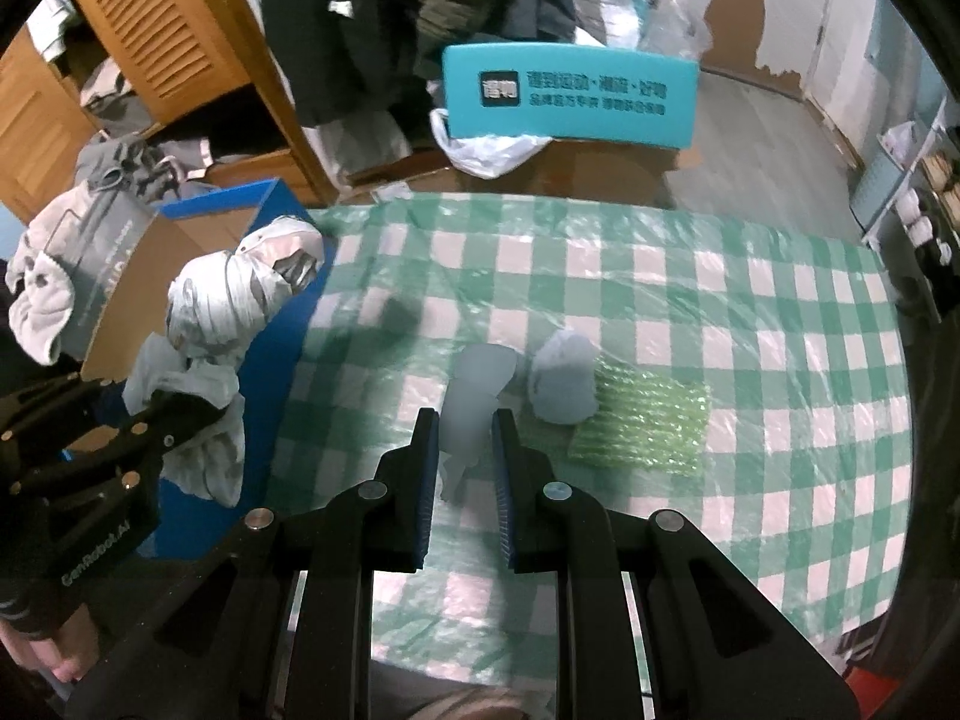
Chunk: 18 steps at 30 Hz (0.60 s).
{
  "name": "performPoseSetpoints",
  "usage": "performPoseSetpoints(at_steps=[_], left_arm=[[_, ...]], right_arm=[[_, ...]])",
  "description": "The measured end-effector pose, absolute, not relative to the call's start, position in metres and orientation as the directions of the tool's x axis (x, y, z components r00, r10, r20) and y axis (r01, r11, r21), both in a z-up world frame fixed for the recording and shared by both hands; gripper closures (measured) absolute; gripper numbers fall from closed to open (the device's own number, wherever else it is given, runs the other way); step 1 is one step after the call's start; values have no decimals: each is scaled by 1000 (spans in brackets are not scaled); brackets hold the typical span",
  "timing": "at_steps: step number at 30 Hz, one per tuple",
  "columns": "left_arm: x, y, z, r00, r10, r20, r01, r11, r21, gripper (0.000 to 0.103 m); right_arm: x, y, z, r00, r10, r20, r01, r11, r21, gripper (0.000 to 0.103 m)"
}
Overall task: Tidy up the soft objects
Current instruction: 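Lift the bottle and white cloth and carry both toward the box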
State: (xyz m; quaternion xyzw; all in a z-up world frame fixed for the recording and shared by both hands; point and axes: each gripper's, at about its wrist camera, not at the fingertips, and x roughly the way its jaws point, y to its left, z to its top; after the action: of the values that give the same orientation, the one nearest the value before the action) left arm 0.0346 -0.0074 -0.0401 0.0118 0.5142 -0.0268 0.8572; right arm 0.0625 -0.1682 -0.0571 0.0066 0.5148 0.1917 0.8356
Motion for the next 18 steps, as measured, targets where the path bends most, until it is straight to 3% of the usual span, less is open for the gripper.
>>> performPoseSetpoints(at_steps=[18], left_arm=[[15,47,-25,504,-16,-864,-32,999,-37,81]], right_arm=[[57,-105,-29,391,400,-829,-419,879,226,87]])
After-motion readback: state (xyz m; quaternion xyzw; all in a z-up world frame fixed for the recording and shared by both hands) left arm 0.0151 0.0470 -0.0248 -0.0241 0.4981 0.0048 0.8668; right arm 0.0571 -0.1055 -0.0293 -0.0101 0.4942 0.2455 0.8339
